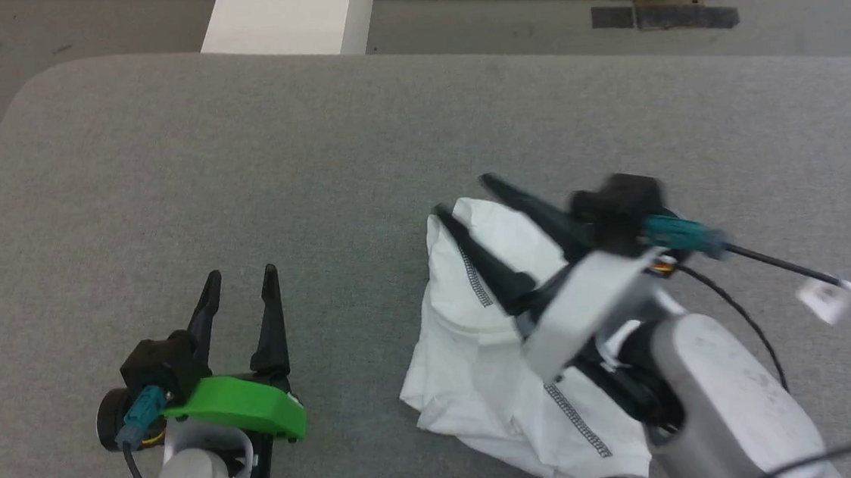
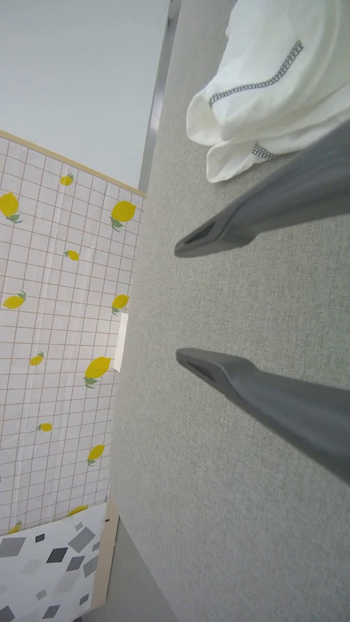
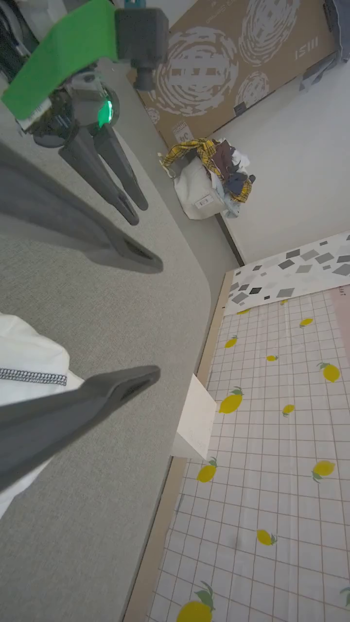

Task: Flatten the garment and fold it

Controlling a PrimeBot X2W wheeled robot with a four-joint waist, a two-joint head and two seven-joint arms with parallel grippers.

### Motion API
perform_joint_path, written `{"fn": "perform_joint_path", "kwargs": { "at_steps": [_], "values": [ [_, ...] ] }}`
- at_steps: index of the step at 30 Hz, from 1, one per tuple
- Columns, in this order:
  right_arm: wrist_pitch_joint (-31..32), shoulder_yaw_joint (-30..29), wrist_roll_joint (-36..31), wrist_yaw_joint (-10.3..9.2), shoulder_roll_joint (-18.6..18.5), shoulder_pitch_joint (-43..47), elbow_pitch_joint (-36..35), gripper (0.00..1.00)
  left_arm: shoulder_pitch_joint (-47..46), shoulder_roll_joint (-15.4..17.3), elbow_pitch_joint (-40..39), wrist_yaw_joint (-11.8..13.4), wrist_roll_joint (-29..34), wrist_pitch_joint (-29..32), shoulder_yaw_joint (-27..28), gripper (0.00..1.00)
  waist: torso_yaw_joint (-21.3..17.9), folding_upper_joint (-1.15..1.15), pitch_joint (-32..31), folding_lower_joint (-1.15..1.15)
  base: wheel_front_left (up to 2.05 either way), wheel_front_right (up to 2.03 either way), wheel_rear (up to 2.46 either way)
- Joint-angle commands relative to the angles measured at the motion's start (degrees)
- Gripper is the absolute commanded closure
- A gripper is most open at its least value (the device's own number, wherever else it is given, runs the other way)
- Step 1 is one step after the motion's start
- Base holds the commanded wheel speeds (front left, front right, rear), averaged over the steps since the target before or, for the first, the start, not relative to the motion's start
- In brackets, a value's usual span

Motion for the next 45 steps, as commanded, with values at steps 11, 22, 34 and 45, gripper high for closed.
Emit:
{"fn": "perform_joint_path", "kwargs": {
  "at_steps": [11, 22, 34, 45],
  "values": [
    [-11.38, -23.78, 4.28, -0.09, -0.16, 17.42, -3.78, 0.00, 2.49, 0.98, -0.59, -0.40, -0.10, -0.27, -1.15, 0.00, -3.56, 0.00, -5.50, -0.01, 0.00, 0.00, 0.00],
    [-3.10, -19.74, 21.81, -0.09, -0.16, 16.10, 14.28, 0.00, 3.03, 1.31, -0.28, -0.40, -0.68, -0.27, -2.28, 0.00, -3.10, 0.00, -5.46, -0.01, 0.00, 0.00, 0.00],
    [5.39, -13.56, 20.84, -0.09, -0.16, 7.40, 28.56, 0.86, 2.40, 1.15, -0.03, -0.40, -1.03, -0.27, -2.32, 0.00, -1.52, 0.00, -3.99, -0.01, 0.00, 0.00, 0.00],
    [15.77, -13.50, -14.27, -0.09, -0.67, 2.80, 13.59, 1.00, 3.23, 0.50, -0.87, -0.38, -0.80, -0.27, -0.14, 0.00, -5.07, 0.00, -3.97, -0.01, 0.00, 0.00, 0.00]
  ]
}}
